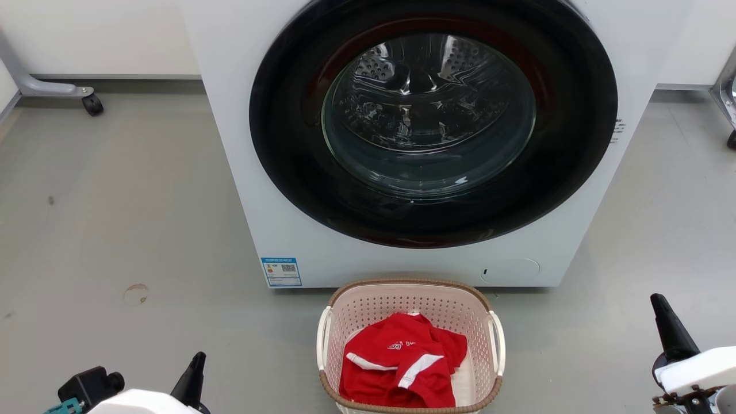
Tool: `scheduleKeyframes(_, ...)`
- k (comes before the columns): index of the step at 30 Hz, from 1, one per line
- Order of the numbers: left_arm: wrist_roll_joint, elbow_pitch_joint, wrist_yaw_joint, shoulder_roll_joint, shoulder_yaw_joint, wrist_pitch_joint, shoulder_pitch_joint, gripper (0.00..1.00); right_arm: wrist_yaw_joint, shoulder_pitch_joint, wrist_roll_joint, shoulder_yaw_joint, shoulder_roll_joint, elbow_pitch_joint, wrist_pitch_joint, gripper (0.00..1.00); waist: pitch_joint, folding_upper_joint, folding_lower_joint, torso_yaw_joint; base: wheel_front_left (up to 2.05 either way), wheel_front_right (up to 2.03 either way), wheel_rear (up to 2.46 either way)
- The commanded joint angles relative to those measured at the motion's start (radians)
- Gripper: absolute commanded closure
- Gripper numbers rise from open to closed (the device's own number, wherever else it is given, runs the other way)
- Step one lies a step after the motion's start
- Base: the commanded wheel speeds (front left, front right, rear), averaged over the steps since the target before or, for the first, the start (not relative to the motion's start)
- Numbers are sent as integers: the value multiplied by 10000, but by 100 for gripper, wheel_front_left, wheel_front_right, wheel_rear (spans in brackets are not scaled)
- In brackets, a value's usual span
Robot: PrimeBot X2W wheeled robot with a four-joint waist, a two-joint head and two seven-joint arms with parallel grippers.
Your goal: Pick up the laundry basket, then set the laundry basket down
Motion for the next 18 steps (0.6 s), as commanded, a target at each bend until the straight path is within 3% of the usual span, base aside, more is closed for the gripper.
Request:
scheduleKeyframes(1, -246, -143, -185, 21, 366, -109, -576, 100, -14, -621, 266, -99, -196, -223, 97, 100, 5, -1, -1, -18, 0, 0, 0)
scheduleKeyframes(18, -1619, 333, -883, -523, 1109, -124, -895, 100, -18, -744, 1603, -553, -88, -218, 373, 100, 63, -1, -1, -199, 0, 0, 0)
